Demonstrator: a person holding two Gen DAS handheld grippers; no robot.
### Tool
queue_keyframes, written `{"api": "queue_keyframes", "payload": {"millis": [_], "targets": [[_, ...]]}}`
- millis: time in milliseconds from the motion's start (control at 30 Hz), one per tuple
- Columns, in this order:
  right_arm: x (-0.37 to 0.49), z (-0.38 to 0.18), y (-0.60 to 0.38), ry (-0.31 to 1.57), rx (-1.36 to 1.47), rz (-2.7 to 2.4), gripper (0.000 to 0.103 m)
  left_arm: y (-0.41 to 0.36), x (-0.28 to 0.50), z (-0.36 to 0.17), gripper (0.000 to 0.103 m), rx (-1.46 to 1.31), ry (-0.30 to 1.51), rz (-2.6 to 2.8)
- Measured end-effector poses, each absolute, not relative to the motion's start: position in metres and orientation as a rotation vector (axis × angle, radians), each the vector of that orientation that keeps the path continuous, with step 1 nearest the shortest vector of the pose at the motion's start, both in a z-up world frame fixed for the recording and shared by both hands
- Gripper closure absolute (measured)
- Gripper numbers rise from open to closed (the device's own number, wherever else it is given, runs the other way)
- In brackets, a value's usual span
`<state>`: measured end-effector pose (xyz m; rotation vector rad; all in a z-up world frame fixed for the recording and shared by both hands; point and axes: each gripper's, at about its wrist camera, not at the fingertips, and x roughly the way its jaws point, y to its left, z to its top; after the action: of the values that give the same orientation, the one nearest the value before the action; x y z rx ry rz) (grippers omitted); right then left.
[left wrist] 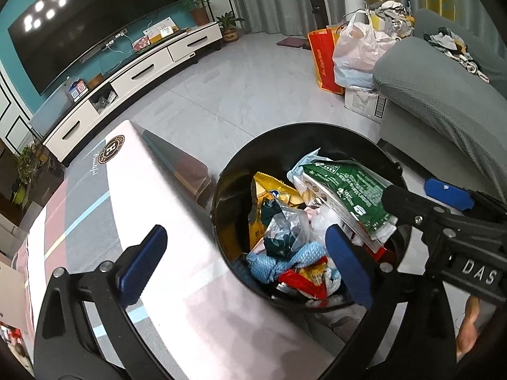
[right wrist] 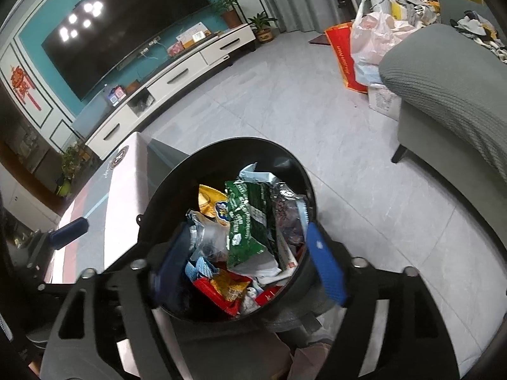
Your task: Collect trash
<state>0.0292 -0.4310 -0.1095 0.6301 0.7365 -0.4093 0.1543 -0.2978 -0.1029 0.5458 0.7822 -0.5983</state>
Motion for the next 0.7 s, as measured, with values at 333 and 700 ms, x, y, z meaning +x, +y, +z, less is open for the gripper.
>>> {"api": "queue_keyframes", "payload": {"millis": [333, 700], "targets": [[-0.004, -0.066, -0.415, 0.750, 0.572, -0.432, 0.003, -0.241, 0.120, -0.042, 0.003, 0.409, 0.735, -0.562], [-0.043, 0.007, -0.361, 0.702, 0.373, -0.473, 0.003, -0.182, 0.069, 0.025, 0.003, 0.352, 0.698, -0.476]]}}
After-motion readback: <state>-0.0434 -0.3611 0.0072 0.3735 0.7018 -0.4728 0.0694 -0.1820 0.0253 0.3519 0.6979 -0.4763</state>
